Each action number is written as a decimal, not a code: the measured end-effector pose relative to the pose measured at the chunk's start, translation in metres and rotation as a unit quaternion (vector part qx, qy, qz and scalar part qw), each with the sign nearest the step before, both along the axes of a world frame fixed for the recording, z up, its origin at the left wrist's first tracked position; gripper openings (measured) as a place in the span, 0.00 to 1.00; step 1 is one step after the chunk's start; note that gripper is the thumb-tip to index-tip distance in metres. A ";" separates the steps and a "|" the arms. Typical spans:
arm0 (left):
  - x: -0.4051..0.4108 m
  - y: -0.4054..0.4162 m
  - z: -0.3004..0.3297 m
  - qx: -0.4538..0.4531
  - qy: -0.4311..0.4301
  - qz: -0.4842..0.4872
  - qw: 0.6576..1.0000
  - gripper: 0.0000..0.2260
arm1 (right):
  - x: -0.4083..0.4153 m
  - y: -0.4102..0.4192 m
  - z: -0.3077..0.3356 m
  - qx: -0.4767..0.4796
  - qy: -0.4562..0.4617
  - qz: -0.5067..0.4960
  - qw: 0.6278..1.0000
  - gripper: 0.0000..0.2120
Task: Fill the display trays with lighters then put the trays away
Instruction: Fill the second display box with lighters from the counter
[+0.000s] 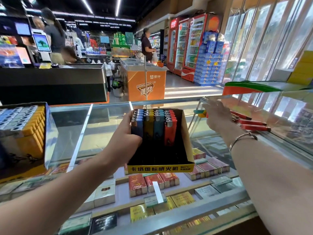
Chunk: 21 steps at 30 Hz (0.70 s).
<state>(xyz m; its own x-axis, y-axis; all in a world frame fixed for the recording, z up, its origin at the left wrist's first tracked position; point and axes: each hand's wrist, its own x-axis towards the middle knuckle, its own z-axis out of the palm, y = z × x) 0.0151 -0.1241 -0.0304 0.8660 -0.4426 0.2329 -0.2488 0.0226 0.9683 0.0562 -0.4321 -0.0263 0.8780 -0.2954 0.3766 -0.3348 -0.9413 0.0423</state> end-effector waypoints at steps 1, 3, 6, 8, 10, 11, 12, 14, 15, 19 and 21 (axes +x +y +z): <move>0.000 0.000 0.000 0.002 0.002 0.000 1.000 0.31 | 0.001 -0.001 -0.001 -0.002 0.009 0.000 1.000 0.24; 0.000 0.001 0.000 0.002 0.003 0.012 1.000 0.31 | 0.002 -0.001 -0.001 -0.012 0.012 -0.007 1.000 0.18; -0.002 0.000 0.002 -0.001 -0.002 0.017 1.000 0.31 | -0.001 0.000 0.002 -0.031 0.015 -0.005 0.999 0.12; -0.002 0.001 0.002 -0.006 0.000 0.017 1.000 0.32 | -0.002 0.001 0.004 -0.022 0.017 0.004 1.000 0.13; -0.002 0.000 0.002 -0.005 0.003 0.018 1.000 0.33 | -0.003 0.003 0.006 -0.020 0.029 0.014 0.999 0.11; -0.001 0.001 0.002 -0.005 0.004 0.017 1.000 0.32 | -0.004 0.004 0.007 -0.011 0.034 0.021 0.999 0.09; -0.001 0.001 0.002 -0.004 0.006 0.015 1.000 0.32 | -0.005 0.004 0.008 0.011 0.036 0.029 0.999 0.08; -0.001 0.002 0.001 -0.001 0.007 0.010 1.000 0.32 | -0.009 0.004 0.012 0.076 0.042 0.046 0.995 0.07; 0.000 0.002 0.000 -0.001 0.008 0.009 1.000 0.32 | -0.011 0.004 0.014 0.105 0.051 0.054 0.992 0.07; 0.000 0.002 0.001 -0.005 0.018 0.016 1.000 0.31 | -0.017 0.014 0.024 0.164 0.118 0.091 0.975 0.05; -0.001 0.002 0.004 -0.008 0.019 0.018 1.000 0.30 | -0.020 0.024 0.027 0.221 0.160 0.110 0.956 0.07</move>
